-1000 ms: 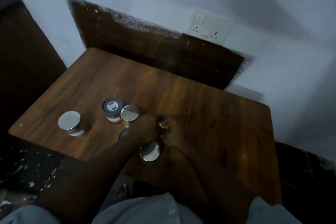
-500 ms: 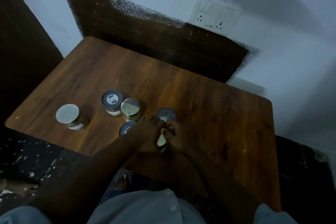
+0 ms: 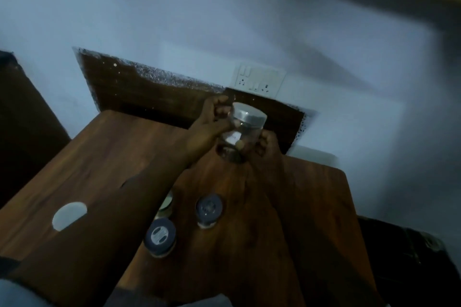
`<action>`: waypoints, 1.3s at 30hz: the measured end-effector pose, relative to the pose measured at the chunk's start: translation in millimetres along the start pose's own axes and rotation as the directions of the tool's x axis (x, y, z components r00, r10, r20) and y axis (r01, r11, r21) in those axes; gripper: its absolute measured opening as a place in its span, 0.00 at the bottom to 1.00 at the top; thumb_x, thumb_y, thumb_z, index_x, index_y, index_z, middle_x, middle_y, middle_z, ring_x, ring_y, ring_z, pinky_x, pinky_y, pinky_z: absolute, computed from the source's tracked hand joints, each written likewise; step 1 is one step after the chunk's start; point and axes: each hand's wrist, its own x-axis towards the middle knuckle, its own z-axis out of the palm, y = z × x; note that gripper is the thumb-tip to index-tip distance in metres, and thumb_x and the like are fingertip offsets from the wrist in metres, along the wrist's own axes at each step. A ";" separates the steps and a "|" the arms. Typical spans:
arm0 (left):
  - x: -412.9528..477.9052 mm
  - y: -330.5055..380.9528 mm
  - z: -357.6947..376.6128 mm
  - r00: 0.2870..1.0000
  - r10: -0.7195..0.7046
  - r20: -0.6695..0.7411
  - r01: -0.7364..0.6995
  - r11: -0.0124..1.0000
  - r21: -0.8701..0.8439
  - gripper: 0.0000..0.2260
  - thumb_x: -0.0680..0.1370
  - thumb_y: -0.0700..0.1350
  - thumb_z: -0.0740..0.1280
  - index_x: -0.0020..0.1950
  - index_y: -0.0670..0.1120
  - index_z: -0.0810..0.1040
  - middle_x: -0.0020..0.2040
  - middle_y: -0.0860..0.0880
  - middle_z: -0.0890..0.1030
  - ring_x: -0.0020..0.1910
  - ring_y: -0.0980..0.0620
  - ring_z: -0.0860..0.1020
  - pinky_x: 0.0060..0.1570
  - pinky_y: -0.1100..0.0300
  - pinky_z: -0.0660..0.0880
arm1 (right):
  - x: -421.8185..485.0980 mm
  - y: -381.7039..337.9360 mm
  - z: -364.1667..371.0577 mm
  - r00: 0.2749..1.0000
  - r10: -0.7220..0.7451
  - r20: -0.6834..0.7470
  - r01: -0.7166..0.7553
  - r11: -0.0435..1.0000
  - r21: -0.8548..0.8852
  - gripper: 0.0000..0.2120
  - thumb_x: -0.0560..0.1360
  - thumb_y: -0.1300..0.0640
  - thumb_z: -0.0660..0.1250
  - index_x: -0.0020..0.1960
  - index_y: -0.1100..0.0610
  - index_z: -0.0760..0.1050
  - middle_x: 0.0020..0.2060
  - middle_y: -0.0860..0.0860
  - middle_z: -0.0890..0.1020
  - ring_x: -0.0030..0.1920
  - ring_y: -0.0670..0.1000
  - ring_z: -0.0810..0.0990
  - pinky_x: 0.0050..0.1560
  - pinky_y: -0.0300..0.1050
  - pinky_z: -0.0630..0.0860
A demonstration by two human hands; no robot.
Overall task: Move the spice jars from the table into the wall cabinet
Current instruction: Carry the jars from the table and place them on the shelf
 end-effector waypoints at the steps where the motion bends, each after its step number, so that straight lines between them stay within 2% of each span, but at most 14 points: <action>1: 2.9 7.9 11.0 0.998 0.002 -0.065 0.000 1.000 0.023 0.30 0.72 0.55 0.75 0.70 0.52 0.67 0.64 0.46 0.80 0.61 0.47 0.81 0.58 0.46 0.81 | 2.9 -6.6 -4.0 0.994 -0.045 -0.097 0.046 0.999 0.012 0.29 0.73 0.53 0.77 0.70 0.55 0.69 0.59 0.49 0.81 0.56 0.47 0.83 0.44 0.34 0.80; 3: 6.1 24.2 34.5 0.983 0.040 -0.181 -0.026 0.997 0.079 0.30 0.71 0.60 0.76 0.67 0.51 0.69 0.59 0.51 0.82 0.56 0.51 0.83 0.51 0.56 0.82 | 9.5 -25.2 -10.6 0.948 -0.187 -0.257 0.168 0.981 -0.095 0.29 0.70 0.49 0.79 0.66 0.52 0.71 0.53 0.45 0.83 0.50 0.41 0.84 0.45 0.35 0.80; 5: 13.1 45.7 55.7 0.962 0.126 -0.244 -0.088 0.983 0.163 0.26 0.72 0.59 0.76 0.64 0.51 0.71 0.57 0.52 0.81 0.54 0.52 0.83 0.50 0.56 0.82 | 18.8 -50.3 -14.7 0.887 -0.326 -0.327 0.264 0.939 -0.221 0.29 0.70 0.48 0.78 0.66 0.51 0.72 0.51 0.43 0.83 0.48 0.38 0.82 0.47 0.34 0.79; 9: 35.5 107.3 84.5 0.931 0.322 -0.174 -0.254 0.911 0.326 0.28 0.71 0.58 0.77 0.65 0.51 0.71 0.60 0.52 0.79 0.56 0.54 0.80 0.50 0.58 0.81 | 32.4 -104.4 -34.3 0.823 -0.474 -0.315 0.353 0.859 -0.371 0.27 0.68 0.40 0.66 0.65 0.46 0.70 0.56 0.45 0.77 0.52 0.44 0.79 0.53 0.47 0.81; 11: 52.1 151.6 92.2 0.903 0.409 -0.129 -0.361 0.888 0.285 0.25 0.71 0.57 0.77 0.64 0.51 0.75 0.56 0.54 0.82 0.52 0.55 0.83 0.45 0.60 0.81 | 43.4 -141.4 -56.1 0.799 -0.541 -0.263 0.453 0.829 -0.327 0.32 0.67 0.36 0.66 0.69 0.46 0.69 0.59 0.45 0.76 0.55 0.42 0.78 0.52 0.39 0.80; 13: 73.0 193.2 100.0 0.907 0.419 -0.050 -0.411 0.903 0.125 0.21 0.73 0.55 0.76 0.62 0.49 0.80 0.54 0.51 0.86 0.50 0.51 0.85 0.47 0.51 0.83 | 55.1 -180.1 -80.7 0.761 -0.606 -0.231 0.551 0.792 -0.263 0.36 0.69 0.36 0.67 0.74 0.47 0.67 0.63 0.45 0.78 0.57 0.39 0.79 0.52 0.32 0.77; 15: 96.1 228.1 110.5 0.886 0.463 0.024 -0.464 0.882 0.080 0.20 0.75 0.56 0.74 0.63 0.49 0.80 0.55 0.49 0.86 0.52 0.49 0.85 0.48 0.48 0.84 | 72.3 -216.1 -104.0 0.732 -0.634 -0.251 0.581 0.772 -0.257 0.37 0.70 0.36 0.69 0.76 0.45 0.65 0.62 0.43 0.80 0.56 0.37 0.79 0.50 0.29 0.76; 19: 154.9 275.3 135.2 0.845 0.530 -0.074 -0.504 0.834 0.226 0.23 0.76 0.61 0.71 0.62 0.49 0.70 0.55 0.50 0.82 0.51 0.51 0.83 0.43 0.54 0.84 | 119.0 -276.7 -135.6 0.684 -0.664 -0.304 0.561 0.744 -0.362 0.35 0.71 0.38 0.75 0.73 0.46 0.66 0.56 0.42 0.79 0.48 0.37 0.81 0.41 0.30 0.77; 22: 201.9 297.6 145.4 0.858 0.509 -0.065 -0.467 0.827 0.312 0.22 0.79 0.61 0.67 0.62 0.45 0.73 0.54 0.49 0.82 0.51 0.51 0.83 0.47 0.53 0.83 | 158.3 -304.4 -148.8 0.642 -0.693 -0.329 0.537 0.712 -0.452 0.33 0.69 0.42 0.77 0.68 0.51 0.68 0.49 0.41 0.78 0.47 0.38 0.79 0.40 0.34 0.74; 28: 269.9 301.3 152.5 0.876 0.477 -0.075 -0.366 0.757 0.540 0.32 0.72 0.58 0.76 0.70 0.44 0.73 0.63 0.47 0.81 0.58 0.48 0.81 0.59 0.49 0.79 | 223.9 -314.3 -169.0 0.685 -0.675 -0.273 0.432 0.679 -0.594 0.37 0.68 0.44 0.78 0.70 0.57 0.67 0.56 0.53 0.83 0.54 0.53 0.82 0.43 0.40 0.73; 31: 292.9 296.0 153.8 0.900 0.421 -0.111 -0.304 0.790 0.532 0.33 0.73 0.56 0.76 0.71 0.43 0.69 0.65 0.45 0.79 0.61 0.46 0.79 0.62 0.47 0.77 | 241.5 -311.0 -170.9 0.714 -0.652 -0.256 0.340 0.642 -0.688 0.38 0.68 0.41 0.77 0.69 0.59 0.67 0.56 0.55 0.82 0.54 0.57 0.82 0.44 0.44 0.73; 34: 308.1 290.7 153.0 0.918 0.371 -0.139 -0.250 0.815 0.523 0.31 0.74 0.54 0.75 0.69 0.41 0.68 0.64 0.43 0.79 0.59 0.44 0.79 0.60 0.47 0.78 | 249.6 -307.7 -172.1 0.735 -0.630 -0.250 0.268 0.609 -0.747 0.38 0.68 0.40 0.78 0.67 0.60 0.69 0.57 0.57 0.81 0.55 0.58 0.81 0.43 0.45 0.69; 37: 314.3 287.7 153.2 0.903 0.414 -0.110 -0.244 0.708 0.663 0.23 0.75 0.53 0.74 0.64 0.43 0.74 0.61 0.44 0.80 0.54 0.47 0.78 0.51 0.56 0.74 | 251.9 -305.7 -172.4 0.723 -0.630 -0.285 0.200 0.585 -0.786 0.34 0.69 0.44 0.77 0.67 0.61 0.71 0.58 0.58 0.80 0.57 0.59 0.80 0.45 0.44 0.68; 39: 314.6 286.5 154.8 0.895 0.435 -0.095 -0.234 0.641 0.731 0.25 0.75 0.54 0.73 0.67 0.43 0.74 0.64 0.43 0.80 0.58 0.45 0.78 0.50 0.58 0.70 | 250.7 -305.8 -170.2 0.712 -0.629 -0.312 0.152 0.572 -0.806 0.30 0.71 0.48 0.76 0.66 0.61 0.71 0.59 0.59 0.80 0.59 0.60 0.79 0.47 0.44 0.69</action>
